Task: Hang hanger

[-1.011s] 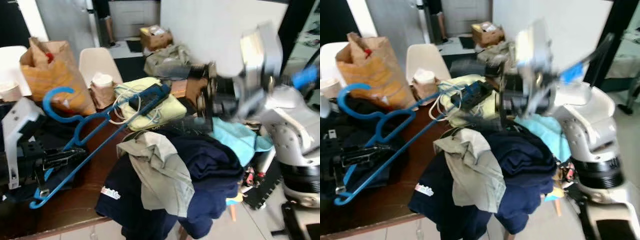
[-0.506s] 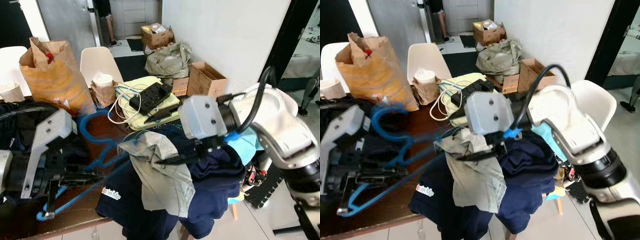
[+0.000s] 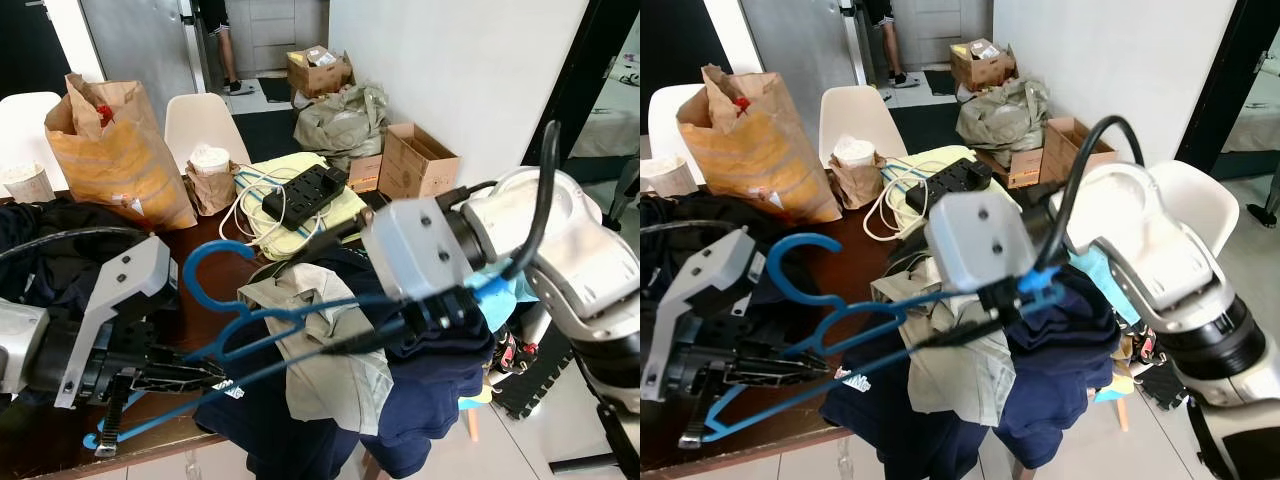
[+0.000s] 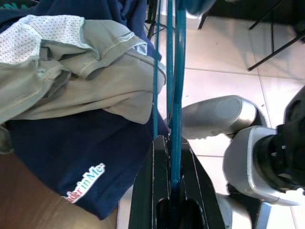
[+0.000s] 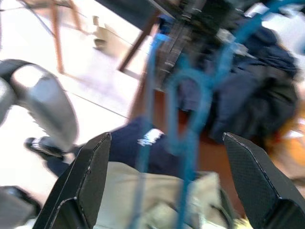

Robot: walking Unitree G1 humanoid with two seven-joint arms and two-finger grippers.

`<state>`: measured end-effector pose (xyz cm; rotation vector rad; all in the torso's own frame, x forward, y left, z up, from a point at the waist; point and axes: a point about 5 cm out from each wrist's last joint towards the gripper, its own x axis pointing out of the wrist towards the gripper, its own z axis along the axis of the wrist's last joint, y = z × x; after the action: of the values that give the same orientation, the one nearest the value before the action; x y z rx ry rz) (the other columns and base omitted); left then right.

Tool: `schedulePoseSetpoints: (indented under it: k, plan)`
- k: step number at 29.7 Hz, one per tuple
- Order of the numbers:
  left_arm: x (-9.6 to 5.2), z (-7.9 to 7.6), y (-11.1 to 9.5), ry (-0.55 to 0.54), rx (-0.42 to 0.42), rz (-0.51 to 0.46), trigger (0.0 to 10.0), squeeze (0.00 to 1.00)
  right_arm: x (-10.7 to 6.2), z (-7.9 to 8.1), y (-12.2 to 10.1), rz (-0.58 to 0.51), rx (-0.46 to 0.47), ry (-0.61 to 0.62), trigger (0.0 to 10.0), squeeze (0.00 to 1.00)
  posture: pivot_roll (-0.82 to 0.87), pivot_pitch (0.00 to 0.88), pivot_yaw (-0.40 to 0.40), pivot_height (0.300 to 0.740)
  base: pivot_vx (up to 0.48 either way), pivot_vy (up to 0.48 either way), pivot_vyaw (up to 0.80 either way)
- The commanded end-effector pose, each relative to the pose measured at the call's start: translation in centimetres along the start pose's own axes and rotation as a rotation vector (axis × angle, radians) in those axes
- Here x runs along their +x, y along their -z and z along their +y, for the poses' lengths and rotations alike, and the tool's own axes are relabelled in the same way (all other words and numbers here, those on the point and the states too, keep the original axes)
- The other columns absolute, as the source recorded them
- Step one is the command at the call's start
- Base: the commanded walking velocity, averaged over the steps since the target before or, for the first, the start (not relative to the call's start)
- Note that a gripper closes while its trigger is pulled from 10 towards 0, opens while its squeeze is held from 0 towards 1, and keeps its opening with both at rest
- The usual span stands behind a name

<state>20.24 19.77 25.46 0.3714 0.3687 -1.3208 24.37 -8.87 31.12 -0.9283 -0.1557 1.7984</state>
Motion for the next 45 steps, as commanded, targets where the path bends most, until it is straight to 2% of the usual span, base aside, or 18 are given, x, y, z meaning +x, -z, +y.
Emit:
schedulePoseSetpoints:
  k: [1, 6, 10, 11, 13, 14, 17, 20, 35, 36, 37, 43, 45]
  plan:
    - [0.1, 0.2, -0.1, -0.017, 0.031, 0.039, 10.0, 0.00, 1.3, 0.1, 0.0, -0.060, 0.049, -0.021, 10.0, 0.00, 0.03, 0.000, 0.014, 0.740, 0.000, 0.000, 0.00]
    - [0.5, 0.1, -0.2, -0.016, 0.046, 0.045, 10.0, 0.00, 2.9, -0.9, 0.4, -0.102, 0.130, 0.071, 10.0, 0.00, 0.03, 0.000, 0.013, 0.740, 0.000, 0.000, 0.00]
    - [0.5, 0.2, -0.2, -0.022, 0.053, 0.050, 10.0, 0.00, 4.0, -1.1, 0.2, -0.128, 0.167, 0.076, 9.8, 0.00, 0.03, 0.000, 0.013, 0.740, 0.000, 0.000, 0.00]
    - [0.5, 0.3, -0.2, -0.023, 0.057, 0.054, 10.0, 0.00, 4.4, -1.1, 0.1, -0.140, 0.181, 0.074, 4.1, 0.00, 0.03, 0.000, 0.014, 0.740, 0.000, 0.000, 0.00]
    - [0.6, 0.3, -0.2, -0.024, 0.060, 0.057, 10.0, 0.00, 4.7, -1.1, 0.1, -0.147, 0.190, 0.073, 4.1, 0.00, 0.03, 0.000, 0.014, 0.740, 0.000, 0.000, 0.00]
    - [0.6, 0.3, -0.1, -0.026, 0.064, 0.059, 10.0, 0.00, 4.9, -1.1, 0.0, -0.147, 0.197, 0.072, 0.0, 0.00, 0.03, 0.000, 0.014, 0.740, 0.000, 0.000, 0.00]
    - [0.7, 0.4, -0.2, -0.030, 0.070, 0.059, 10.0, 0.00, 5.1, -0.9, 0.3, -0.133, 0.206, 0.066, 0.0, 0.00, 0.03, 0.000, 0.014, 0.740, 0.000, 0.000, 0.00]
    - [0.8, 0.8, -0.5, -0.057, 0.092, 0.046, 10.0, 0.00, 5.4, -0.7, 1.7, -0.048, 0.240, 0.081, 0.0, 0.00, 0.03, 0.000, 0.012, 0.740, 0.000, 0.000, 0.00]
    - [0.7, 1.0, -1.1, -0.073, 0.106, 0.012, 10.0, 0.00, 5.3, -1.0, 2.9, 0.032, 0.243, 0.131, 0.0, 0.00, 0.03, 0.000, 0.011, 0.740, 0.000, 0.000, 0.00]
    - [0.7, 1.0, -1.2, -0.067, 0.090, -0.004, 10.0, 0.04, 5.3, -1.1, 2.8, 0.032, 0.242, 0.137, 0.0, 0.00, 0.03, 0.000, 0.013, 0.740, 0.000, 0.000, 0.00]
    - [0.6, 1.0, -1.4, -0.064, 0.075, -0.024, 10.0, 1.00, 5.3, -1.2, 2.8, 0.031, 0.239, 0.145, 0.0, 0.00, 0.03, 0.000, 0.012, 0.740, 0.000, 0.000, 0.00]
    - [-0.4, 1.2, -1.7, -0.090, 0.058, -0.051, 10.0, 1.00, 5.0, -1.9, 2.8, 0.020, 0.237, 0.193, 0.0, 0.00, 0.04, 0.000, 0.017, 0.740, 0.000, 0.000, 0.00]
    - [-2.3, 2.2, -2.1, -0.214, 0.060, -0.096, 10.0, 1.00, 4.4, -2.7, 3.2, -0.011, 0.276, 0.267, 0.0, 0.00, 0.04, 0.000, 0.016, 0.740, 0.000, 0.000, 0.00]
